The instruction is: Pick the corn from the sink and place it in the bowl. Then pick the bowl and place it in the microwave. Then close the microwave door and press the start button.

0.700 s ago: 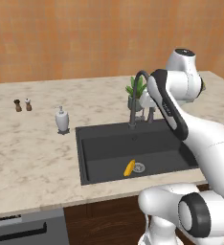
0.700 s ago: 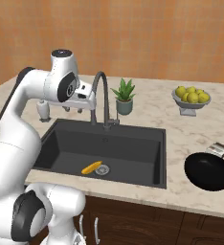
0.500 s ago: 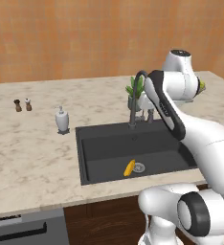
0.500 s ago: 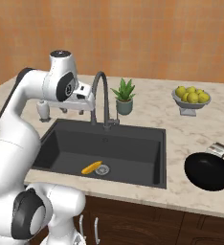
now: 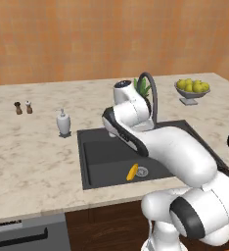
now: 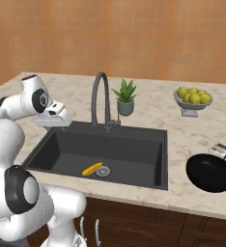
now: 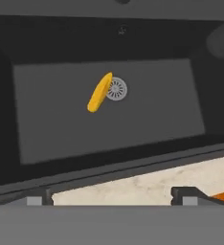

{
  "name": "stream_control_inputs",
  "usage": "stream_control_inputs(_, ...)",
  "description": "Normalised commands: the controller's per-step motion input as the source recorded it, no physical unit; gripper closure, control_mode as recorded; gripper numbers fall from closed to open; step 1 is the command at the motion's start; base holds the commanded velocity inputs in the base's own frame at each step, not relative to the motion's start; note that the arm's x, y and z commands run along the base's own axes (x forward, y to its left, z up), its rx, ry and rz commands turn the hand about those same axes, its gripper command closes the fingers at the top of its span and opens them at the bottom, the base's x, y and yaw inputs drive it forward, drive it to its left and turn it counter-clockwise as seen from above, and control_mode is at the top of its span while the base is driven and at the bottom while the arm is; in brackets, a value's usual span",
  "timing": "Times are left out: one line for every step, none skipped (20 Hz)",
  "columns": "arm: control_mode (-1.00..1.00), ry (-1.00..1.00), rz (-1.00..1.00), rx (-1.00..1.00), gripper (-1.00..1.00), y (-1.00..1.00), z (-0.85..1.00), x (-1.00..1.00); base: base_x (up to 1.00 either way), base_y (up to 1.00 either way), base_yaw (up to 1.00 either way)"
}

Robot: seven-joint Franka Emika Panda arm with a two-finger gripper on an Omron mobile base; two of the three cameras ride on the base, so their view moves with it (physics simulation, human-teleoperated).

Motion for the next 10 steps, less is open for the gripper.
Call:
stream_control_inputs(-1.00, 0.13, -0.31, -0.02, -1.00, 0.33, -1.00, 0.76, 0.00, 0.00, 0.00)
stream_control_inputs(-1.00, 0.17, -0.35, -0.06, -1.00, 0.24, -1.00, 0.89, 0.00, 0.00, 0.00)
stream_control_inputs(-1.00, 0.11, -0.34, -0.09, -1.00, 0.08, -1.00, 0.80, 0.00, 0.00, 0.00)
stream_control_inputs(-1.00, 0.11, -0.32, -0.12, -1.00, 0.15, -1.00, 0.72, 0.00, 0.00, 0.00)
stream_control_inputs(-1.00, 0.07, -0.28, -0.09, -1.00, 0.00, -1.00, 0.70, 0.00, 0.00, 0.00)
stream_control_inputs(-1.00, 0.07, -0.19, -0.05, -1.00, 0.00, -1.00, 0.62, 0.00, 0.00, 0.00)
stream_control_inputs(-1.00, 0.03, -0.18, -0.05, -1.00, -0.01, -1.00, 0.59, 0.00, 0.00, 0.00)
stream_control_inputs(-1.00, 0.04, -0.14, 0.00, -1.00, -0.16, -1.00, 0.47, 0.00, 0.00, 0.00)
stream_control_inputs(-1.00, 0.07, -0.09, 0.00, -1.00, -0.31, -1.00, 0.46, 0.00, 0.00, 0.00)
stream_control_inputs(-1.00, 0.11, -0.04, 0.00, -1.00, -0.37, -1.00, 0.38, 0.00, 0.00, 0.00)
